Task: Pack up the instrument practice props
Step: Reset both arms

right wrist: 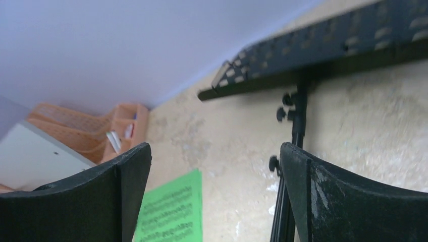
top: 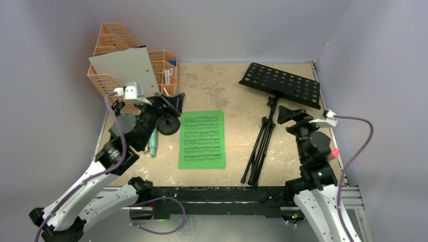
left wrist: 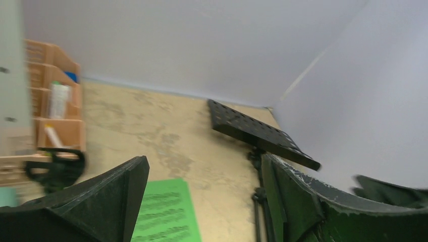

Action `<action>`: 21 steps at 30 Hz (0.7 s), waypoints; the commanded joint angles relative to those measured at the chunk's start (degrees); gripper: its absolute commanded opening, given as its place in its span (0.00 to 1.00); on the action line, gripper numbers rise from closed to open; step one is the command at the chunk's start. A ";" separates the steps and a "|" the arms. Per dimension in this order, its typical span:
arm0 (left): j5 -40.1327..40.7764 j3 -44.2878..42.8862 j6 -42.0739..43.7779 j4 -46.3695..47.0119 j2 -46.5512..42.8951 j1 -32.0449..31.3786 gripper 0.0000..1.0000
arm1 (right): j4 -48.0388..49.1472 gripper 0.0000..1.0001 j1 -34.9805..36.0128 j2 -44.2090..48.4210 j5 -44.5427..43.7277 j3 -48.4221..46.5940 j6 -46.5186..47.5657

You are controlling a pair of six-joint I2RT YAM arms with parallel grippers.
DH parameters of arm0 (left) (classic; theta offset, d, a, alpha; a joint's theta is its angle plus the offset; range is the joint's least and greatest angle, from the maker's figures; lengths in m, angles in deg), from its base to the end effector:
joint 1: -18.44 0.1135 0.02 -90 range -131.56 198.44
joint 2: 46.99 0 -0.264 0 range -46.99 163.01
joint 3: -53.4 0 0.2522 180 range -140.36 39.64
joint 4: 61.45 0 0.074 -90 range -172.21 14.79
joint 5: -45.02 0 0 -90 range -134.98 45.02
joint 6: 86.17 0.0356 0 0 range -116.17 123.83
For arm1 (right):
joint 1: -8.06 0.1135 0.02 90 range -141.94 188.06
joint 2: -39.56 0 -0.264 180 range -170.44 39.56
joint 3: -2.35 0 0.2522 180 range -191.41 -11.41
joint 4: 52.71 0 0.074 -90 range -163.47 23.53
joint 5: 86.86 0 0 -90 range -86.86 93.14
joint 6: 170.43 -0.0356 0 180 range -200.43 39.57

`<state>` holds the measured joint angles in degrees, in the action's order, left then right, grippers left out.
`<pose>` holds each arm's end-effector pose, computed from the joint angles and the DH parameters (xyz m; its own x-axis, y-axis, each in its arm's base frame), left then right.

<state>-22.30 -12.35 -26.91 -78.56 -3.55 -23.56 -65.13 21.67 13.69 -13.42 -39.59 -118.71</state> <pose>0.1341 -0.1022 0.4004 -0.1118 -0.5339 -0.8381 0.3198 0.7792 -0.5391 0.1314 0.0214 0.3054 0.0801 0.6304 -0.7722 0.0016 0.7746 0.6325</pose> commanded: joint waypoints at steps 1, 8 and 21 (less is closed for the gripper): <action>11.14 -5.03 11.88 -12.13 -5.01 0.34 0.86 | -8.50 0.99 0.19 6.35 -5.14 -7.73 7.54; 16.94 -4.19 22.59 -12.15 -14.79 0.34 0.90 | -12.46 0.99 0.23 8.55 -9.51 -17.59 18.69; 21.93 7.10 30.47 -4.09 -28.16 0.49 0.94 | -5.00 0.99 0.27 17.51 -13.05 -12.57 26.68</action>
<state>-3.04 -7.26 -0.46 -87.09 -29.19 -23.56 -74.20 21.64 28.40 -24.37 -54.87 -95.37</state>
